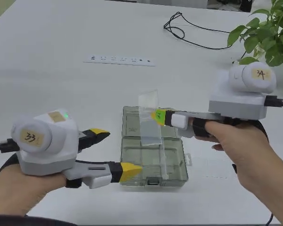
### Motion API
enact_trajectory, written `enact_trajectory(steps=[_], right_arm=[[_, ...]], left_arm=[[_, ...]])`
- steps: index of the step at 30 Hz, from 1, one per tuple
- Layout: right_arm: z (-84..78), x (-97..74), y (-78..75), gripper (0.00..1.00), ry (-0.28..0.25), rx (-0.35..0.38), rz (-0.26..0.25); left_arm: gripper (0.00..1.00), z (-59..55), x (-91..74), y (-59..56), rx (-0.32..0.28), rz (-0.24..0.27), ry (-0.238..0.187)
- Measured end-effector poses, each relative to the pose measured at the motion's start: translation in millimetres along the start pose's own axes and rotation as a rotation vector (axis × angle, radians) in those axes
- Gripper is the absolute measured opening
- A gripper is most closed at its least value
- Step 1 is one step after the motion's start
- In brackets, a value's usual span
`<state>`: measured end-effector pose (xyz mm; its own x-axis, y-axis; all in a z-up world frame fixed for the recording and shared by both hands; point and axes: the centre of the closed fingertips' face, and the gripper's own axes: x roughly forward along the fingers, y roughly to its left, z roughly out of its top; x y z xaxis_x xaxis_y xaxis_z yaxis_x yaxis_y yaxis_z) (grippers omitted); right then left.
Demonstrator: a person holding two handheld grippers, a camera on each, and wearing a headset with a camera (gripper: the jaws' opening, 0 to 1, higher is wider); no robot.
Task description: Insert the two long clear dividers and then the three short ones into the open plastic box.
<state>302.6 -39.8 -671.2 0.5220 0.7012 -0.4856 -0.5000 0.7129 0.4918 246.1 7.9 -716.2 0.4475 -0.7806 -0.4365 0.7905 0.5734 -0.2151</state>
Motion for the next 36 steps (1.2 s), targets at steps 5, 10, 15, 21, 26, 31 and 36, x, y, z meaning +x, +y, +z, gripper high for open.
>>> enact_trajectory(steps=[5, 10, 15, 21, 26, 31, 36], right_arm=[[-3.2, 4.6, -4.3, 0.07, 0.029, 0.026, -0.041], [-16.2, 8.8, -20.6, 0.07, 0.114, 0.068, -0.133], [-32.3, 15.1, -34.8, 0.07, 0.193, 0.113, -0.22], [-45.8, 20.7, -41.4, 0.07, 0.243, 0.158, -0.278], [-55.1, 24.8, -44.1, 0.07, 0.276, 0.212, -0.309], [-68.4, 28.6, -47.4, 0.06, 0.308, 0.226, -0.347], [-78.3, 33.8, -50.2, 0.06, 0.324, 0.239, -0.372]], left_arm=[[0.86, -4.7, -0.5, -1.3, 0.042, -0.02, 0.007], [0.96, -13.5, -1.2, -0.1, 0.085, -0.05, 0.033], [1.0, -22.3, -6.2, 5.2, 0.13, -0.082, 0.054], [1.0, -31.2, -10.2, 12.5, 0.184, -0.112, 0.075], [1.0, -37.1, -8.1, 17.8, 0.202, -0.135, 0.08], [1.0, -37.8, -5.9, 16.4, 0.215, -0.159, 0.068], [1.0, -36.6, -3.8, 14.8, 0.21, -0.169, 0.049]])
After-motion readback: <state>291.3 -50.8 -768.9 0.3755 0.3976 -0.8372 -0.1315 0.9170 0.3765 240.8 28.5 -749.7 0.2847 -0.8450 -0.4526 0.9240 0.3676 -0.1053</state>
